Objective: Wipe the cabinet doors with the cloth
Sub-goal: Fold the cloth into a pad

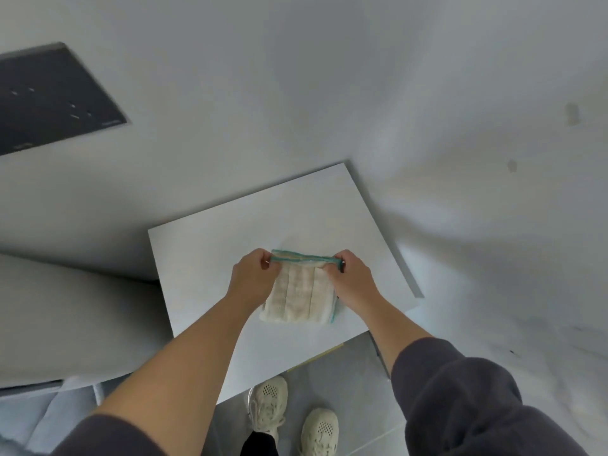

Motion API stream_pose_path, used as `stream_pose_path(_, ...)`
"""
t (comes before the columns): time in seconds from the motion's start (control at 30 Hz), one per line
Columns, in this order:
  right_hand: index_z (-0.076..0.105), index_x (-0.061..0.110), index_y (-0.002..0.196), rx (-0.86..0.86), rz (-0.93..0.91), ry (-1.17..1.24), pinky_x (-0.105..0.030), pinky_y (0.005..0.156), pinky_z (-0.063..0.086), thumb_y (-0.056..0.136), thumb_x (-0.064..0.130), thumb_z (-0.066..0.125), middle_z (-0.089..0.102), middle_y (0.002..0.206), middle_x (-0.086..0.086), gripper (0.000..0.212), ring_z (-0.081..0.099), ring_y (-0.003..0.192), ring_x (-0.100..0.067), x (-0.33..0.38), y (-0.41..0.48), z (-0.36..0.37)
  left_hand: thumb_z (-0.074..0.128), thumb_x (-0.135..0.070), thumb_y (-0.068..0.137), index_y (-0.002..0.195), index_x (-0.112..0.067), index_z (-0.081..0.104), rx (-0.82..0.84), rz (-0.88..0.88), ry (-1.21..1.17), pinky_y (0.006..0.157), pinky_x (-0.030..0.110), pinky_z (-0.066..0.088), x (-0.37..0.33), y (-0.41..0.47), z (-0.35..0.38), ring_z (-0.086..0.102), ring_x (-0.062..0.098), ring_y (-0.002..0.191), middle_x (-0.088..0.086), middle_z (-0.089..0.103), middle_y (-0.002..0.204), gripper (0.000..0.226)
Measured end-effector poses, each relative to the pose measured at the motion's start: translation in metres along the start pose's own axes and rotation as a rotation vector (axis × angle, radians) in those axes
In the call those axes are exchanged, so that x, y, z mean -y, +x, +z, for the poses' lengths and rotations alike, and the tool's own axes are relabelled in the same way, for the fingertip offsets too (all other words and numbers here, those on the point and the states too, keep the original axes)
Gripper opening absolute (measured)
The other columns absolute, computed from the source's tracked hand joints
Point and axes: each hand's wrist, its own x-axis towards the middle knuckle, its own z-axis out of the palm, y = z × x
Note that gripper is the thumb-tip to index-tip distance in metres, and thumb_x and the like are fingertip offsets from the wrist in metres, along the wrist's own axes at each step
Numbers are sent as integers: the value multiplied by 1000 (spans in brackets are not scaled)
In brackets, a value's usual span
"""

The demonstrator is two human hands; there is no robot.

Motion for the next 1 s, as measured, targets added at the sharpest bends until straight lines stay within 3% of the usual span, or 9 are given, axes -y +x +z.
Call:
stream_pose_path(0.13, 52, 18, 104, -146, -1, -140, -31, 70, 51, 95, 24, 53, 56, 95, 0, 11, 56, 83, -17, -11, 23, 12, 62, -25, 90, 98, -18, 58, -83, -38, 60, 55, 18, 36, 3, 33, 14, 52, 4, 71, -1, 59, 100, 11)
stream_pose_path(0.23, 48, 20, 107, -142, 72, -158, -34, 71, 53, 90, 29, 60, 55, 98, 0, 23, 57, 82, -17, -13, 28, 18, 69, -30, 84, 112, -16, 49, -25, -159, 80, 61, 25, 41, 5, 39, 18, 58, 16, 80, 1, 55, 101, 37)
stream_pose_path(0.4, 56, 14, 93, 5, 256, -63, -24, 54, 42, 82, 16, 60, 59, 82, 1, 12, 55, 68, -12, -2, 25, 19, 69, -23, 82, 81, -12, 51, 130, -192, 138, 55, 25, 36, -4, 36, 15, 47, 16, 62, 3, 54, 76, 21)
stream_pose_path(0.47, 56, 12, 90, 32, 256, -23, -24, 55, 40, 81, 12, 57, 57, 80, 0, 9, 53, 69, -15, 7, 20, 10, 68, -22, 83, 79, -12, 50, 182, -139, 45, 57, 25, 37, -13, 32, 5, 47, 16, 64, 3, 53, 76, 21)
stream_pose_path(0.57, 52, 13, 88, -3, 234, 144, -22, 54, 35, 82, 13, 58, 51, 77, 1, 8, 47, 66, -14, 27, -3, -15, 65, -20, 86, 92, -12, 57, 231, -39, -119, 68, 31, 41, -38, 12, -17, 53, 18, 75, 9, 63, 92, 13)
stream_pose_path(0.7, 59, 15, 95, -104, 150, 409, -22, 62, 46, 86, 16, 63, 61, 87, 0, 10, 58, 77, -15, 75, -56, -70, 62, -24, 91, 97, -16, 59, 251, 127, -219, 66, 34, 47, -96, -29, -63, 62, 23, 80, 7, 70, 97, 10)
stream_pose_path(0.77, 64, 18, 99, -91, 104, 543, -23, 72, 54, 90, 16, 63, 69, 100, 0, 9, 66, 90, -16, 106, -95, -105, 60, -26, 92, 96, -20, 60, 232, 215, -272, 73, 41, 54, -137, -61, -89, 66, 29, 88, 6, 71, 96, 7)
stream_pose_path(0.87, 67, 13, 112, -61, 22, 745, -39, 93, 55, 93, 17, 63, 72, 110, -5, 20, 68, 104, -22, 143, -148, -148, 53, -25, 95, 95, -26, 59, 142, 342, -302, 71, 34, 51, -196, -105, -119, 64, 22, 88, 5, 68, 97, 6)
stream_pose_path(1.0, 62, 18, 121, -196, -131, 913, -37, 93, 55, 99, 22, 55, 71, 116, -1, 24, 68, 107, -18, 186, -235, -194, 41, -29, 101, 105, -22, 50, 54, 574, -229, 67, 32, 46, -268, -186, -151, 59, 17, 81, 3, 63, 90, 12)
